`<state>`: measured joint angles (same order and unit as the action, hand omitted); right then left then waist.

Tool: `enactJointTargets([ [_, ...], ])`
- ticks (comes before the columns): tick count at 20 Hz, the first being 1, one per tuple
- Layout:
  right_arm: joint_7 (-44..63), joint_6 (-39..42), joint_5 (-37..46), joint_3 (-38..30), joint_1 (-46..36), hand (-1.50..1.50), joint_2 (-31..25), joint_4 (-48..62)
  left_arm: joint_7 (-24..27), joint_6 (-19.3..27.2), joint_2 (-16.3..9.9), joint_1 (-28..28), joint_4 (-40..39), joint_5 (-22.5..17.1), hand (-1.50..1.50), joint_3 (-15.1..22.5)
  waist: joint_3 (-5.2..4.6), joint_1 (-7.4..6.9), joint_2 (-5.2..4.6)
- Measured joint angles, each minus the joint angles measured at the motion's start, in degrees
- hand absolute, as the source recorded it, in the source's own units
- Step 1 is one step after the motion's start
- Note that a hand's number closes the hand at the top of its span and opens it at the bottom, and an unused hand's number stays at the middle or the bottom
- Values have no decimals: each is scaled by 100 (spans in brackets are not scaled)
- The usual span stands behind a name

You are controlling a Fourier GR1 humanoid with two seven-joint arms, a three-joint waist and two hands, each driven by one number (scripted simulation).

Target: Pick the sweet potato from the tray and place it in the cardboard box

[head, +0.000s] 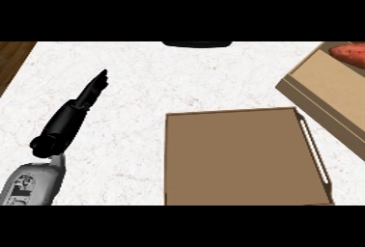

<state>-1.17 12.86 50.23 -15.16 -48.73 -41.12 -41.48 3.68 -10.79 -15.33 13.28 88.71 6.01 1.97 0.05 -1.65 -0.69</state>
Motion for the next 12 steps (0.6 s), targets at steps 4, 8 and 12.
enactJointTargets([
  [4,-539,331,164,111,-123,150,-386,860,-91,-45,14,158,-37,-21,0,-19,4,-43,-19],
  [8,-967,681,329,236,-210,-150,-644,1557,9,-64,31,134,-85,22,0,-4,5,-60,-24],
  [12,-1721,898,328,263,-291,-150,-749,1993,17,-91,32,117,-63,18,0,-30,10,-67,-21],
])
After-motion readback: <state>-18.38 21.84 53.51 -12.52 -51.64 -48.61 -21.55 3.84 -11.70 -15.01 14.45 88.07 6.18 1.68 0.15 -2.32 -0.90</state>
